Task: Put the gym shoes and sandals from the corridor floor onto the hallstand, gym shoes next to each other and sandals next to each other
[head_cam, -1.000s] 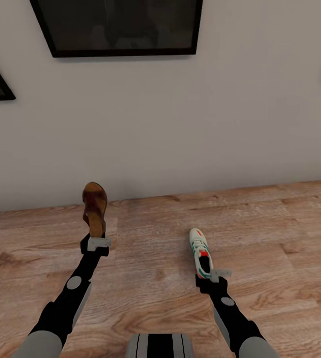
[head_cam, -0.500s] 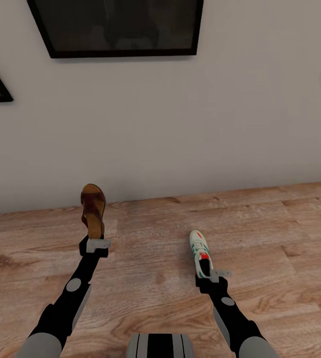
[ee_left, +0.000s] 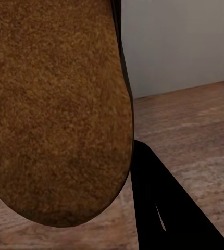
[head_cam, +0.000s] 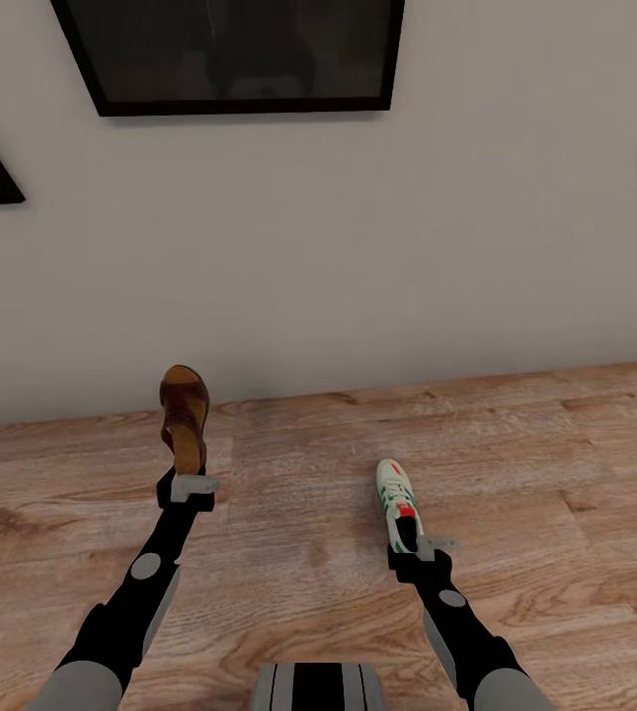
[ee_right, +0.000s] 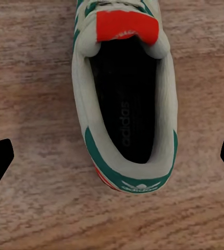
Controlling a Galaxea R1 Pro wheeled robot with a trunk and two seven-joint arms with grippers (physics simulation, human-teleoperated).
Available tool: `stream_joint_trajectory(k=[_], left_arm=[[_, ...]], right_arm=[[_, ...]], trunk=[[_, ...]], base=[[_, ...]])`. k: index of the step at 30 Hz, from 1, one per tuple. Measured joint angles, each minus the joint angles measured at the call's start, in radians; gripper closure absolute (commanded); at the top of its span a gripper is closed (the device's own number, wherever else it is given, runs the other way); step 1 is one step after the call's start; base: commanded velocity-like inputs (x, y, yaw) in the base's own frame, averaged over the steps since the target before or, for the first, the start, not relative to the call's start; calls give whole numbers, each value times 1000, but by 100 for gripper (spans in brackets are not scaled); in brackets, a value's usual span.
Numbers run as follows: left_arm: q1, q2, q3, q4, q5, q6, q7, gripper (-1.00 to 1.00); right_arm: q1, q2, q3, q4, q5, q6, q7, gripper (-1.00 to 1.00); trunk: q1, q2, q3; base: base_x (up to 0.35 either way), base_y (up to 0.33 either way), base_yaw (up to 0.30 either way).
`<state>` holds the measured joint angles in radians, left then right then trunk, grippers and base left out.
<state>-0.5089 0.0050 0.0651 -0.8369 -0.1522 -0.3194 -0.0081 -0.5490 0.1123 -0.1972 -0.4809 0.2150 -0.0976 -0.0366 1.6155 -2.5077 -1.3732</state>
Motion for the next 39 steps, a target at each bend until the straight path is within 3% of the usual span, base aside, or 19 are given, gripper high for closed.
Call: stream_joint_trajectory(k=[16, 35, 39], left_arm=[[0, 1, 1, 3, 0, 2, 0, 100], [0, 14, 7, 3, 3, 6, 0, 100], [0, 14, 7, 3, 1, 7, -1, 100]], right_arm=[[0, 0, -1, 0, 0, 0, -1, -100], [0, 1, 1, 0, 0, 0, -1, -100], [-1, 1, 0, 0, 0, 0, -1, -100]], trunk=[[0, 0, 0], [0, 0, 0], [2, -1, -17]], base=[[104, 0, 0], [9, 0, -52], [0, 0, -2]])
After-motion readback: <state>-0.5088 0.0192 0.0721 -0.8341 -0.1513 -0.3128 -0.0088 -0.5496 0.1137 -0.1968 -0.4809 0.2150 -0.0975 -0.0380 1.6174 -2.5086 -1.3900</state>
